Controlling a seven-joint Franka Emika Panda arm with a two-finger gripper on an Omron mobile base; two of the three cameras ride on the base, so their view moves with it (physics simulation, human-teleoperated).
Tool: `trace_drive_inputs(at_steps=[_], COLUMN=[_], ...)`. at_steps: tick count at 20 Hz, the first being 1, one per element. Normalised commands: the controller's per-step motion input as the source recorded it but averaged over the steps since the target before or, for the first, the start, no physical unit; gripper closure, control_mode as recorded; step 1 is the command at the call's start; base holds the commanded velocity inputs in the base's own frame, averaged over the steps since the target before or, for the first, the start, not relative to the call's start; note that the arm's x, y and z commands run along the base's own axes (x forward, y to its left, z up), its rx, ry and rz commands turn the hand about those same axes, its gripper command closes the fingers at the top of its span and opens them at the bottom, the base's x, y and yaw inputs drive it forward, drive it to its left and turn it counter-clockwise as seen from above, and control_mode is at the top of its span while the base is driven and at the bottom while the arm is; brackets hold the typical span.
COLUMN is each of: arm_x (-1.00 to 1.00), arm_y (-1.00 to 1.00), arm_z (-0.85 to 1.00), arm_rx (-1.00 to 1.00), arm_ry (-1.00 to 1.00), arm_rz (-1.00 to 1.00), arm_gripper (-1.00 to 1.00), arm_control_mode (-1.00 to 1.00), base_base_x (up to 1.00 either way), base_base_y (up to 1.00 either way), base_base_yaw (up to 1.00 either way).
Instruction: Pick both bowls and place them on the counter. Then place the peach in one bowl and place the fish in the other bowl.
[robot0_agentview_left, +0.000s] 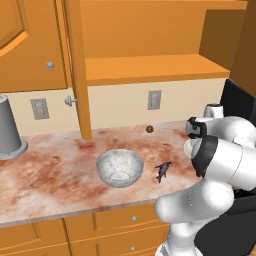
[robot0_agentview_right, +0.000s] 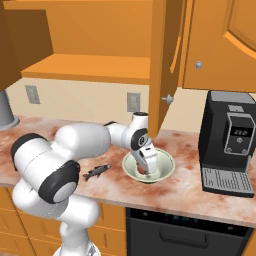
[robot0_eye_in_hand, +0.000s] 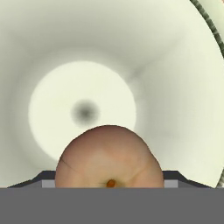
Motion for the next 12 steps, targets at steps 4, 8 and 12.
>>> trace_drive_inputs(at_steps=[4,8,12], arm_x=[0.00,0.00,0.00], arm_y=[0.00,0.00,0.00], arm_z=[-0.10,-0.01,0.00], arm_rx=[0.00,0.01,0.00], arm_ry=[0.00,0.00,0.00], arm_rz=[0.00,0.00,-0.01], arm_gripper=[-1.00,-1.00,-1.00], arm_control_mode=[-1.00,-1.00,-1.00], base_base_x=[0.00,0.00,0.00], base_base_y=[0.00,0.00,0.00], base_base_yaw=[0.00,0.00,0.00])
